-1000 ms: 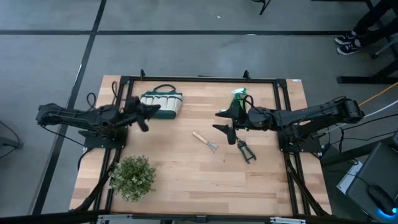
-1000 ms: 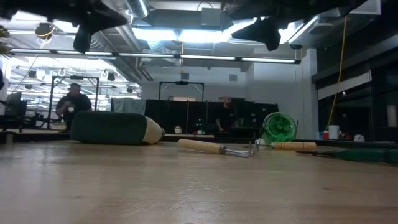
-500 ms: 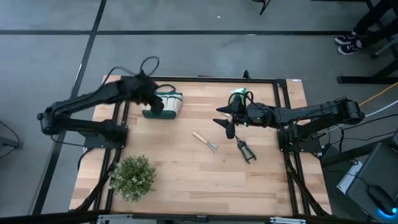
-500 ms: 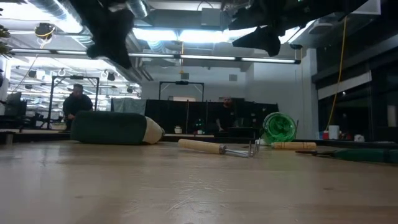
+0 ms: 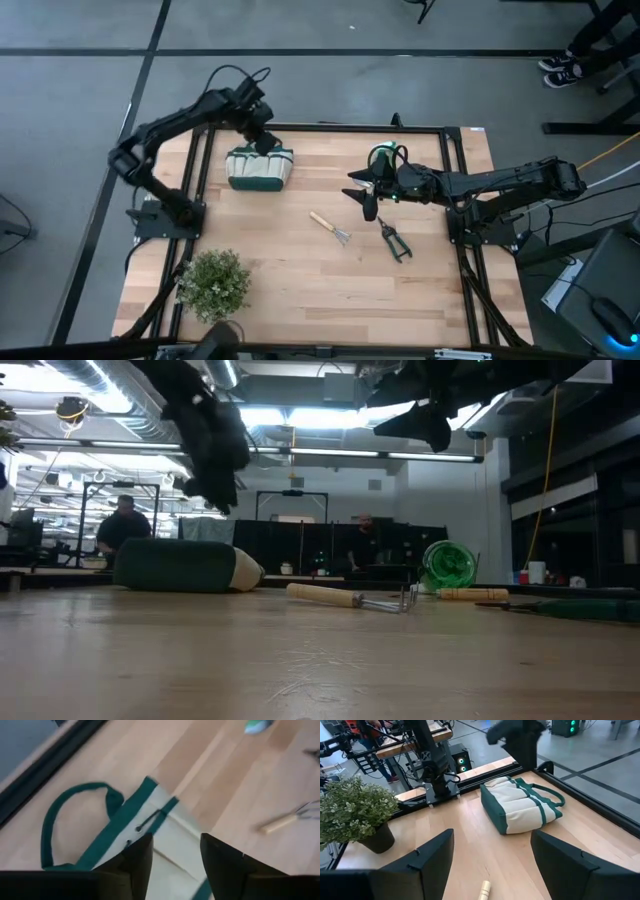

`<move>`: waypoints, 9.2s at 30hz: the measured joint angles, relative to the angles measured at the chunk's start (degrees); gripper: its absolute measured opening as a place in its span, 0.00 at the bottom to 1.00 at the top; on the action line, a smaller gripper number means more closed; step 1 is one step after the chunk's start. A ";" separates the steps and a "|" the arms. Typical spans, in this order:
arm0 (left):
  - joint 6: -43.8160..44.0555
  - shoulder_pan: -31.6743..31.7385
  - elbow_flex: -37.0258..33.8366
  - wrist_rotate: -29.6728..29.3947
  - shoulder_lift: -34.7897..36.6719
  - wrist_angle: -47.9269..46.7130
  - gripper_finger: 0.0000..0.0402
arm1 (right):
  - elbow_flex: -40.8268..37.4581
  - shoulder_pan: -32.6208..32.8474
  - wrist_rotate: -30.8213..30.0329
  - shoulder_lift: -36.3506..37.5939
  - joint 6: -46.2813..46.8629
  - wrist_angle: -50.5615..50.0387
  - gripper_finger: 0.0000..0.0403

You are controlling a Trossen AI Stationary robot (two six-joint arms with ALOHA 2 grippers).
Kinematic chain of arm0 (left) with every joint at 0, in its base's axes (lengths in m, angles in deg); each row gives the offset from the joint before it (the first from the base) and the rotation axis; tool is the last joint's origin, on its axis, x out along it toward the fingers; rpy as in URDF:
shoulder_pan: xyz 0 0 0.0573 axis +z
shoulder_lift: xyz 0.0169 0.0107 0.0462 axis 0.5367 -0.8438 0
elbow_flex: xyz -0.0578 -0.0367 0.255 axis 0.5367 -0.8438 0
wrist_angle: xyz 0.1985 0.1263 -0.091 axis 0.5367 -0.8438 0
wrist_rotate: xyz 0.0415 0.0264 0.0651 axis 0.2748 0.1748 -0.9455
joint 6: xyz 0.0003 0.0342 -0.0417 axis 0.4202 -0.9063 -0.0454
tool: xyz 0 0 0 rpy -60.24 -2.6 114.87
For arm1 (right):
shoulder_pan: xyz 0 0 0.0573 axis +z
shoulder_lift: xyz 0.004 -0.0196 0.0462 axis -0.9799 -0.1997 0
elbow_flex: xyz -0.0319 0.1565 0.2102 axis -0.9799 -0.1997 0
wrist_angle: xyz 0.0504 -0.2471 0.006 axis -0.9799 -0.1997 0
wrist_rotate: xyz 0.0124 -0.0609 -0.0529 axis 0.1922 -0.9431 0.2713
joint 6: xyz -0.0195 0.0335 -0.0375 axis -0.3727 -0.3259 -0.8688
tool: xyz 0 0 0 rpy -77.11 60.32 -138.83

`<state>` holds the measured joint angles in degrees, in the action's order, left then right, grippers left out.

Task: Pick & Place Garden tools in Gardening bag
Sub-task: Prepare the gardening bag, then put the hand rake into the gardening bag

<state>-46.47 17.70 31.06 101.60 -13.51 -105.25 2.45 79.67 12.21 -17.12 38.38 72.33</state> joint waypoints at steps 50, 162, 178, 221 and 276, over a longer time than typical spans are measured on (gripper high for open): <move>-31.06 -8.84 6.78 8.17 -20.12 -14.47 0.39 | -0.02 -0.07 -0.11 0.00 0.13 -0.08 0.67; -7.46 -24.63 12.51 -18.05 -22.56 -3.24 0.01 | -0.04 0.04 2.56 0.00 1.68 -4.02 0.67; -1.16 -25.21 12.64 -18.58 0.89 20.22 0.01 | -0.04 -0.04 9.01 0.00 1.56 2.42 0.67; 18.01 -36.88 -11.64 -27.12 11.09 32.84 0.22 | -0.04 -0.11 8.98 0.00 0.35 -1.49 0.67; -15.14 -45.95 7.73 -13.89 -5.90 14.97 0.36 | -0.02 2.13 29.88 -2.56 19.06 -12.22 0.67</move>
<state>-61.61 -28.25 38.79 87.71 -19.40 -90.28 2.43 81.80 42.09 -19.68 57.44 60.10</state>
